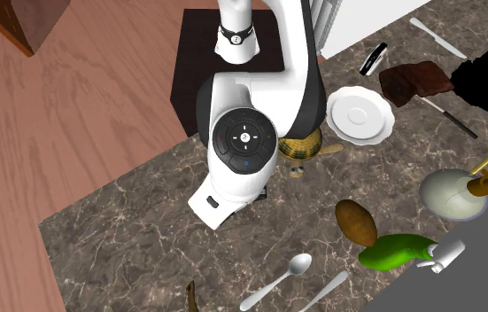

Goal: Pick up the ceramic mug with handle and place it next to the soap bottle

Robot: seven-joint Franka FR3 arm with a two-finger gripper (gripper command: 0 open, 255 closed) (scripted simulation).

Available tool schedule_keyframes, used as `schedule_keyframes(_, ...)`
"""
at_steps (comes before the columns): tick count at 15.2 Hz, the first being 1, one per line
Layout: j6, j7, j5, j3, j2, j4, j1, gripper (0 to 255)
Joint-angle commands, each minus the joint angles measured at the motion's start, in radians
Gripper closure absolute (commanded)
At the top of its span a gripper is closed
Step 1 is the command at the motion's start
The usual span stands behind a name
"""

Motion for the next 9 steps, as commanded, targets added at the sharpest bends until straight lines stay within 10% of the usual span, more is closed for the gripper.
schedule_keyframes(1, 0.000, 0.000, 0.000, 0.000, 0.000, 0.000, 0.000, 255)
schedule_keyframes(9, -0.045, -0.003, 0.002, 0.001, -0.022, 0.023, 0.000, 255)
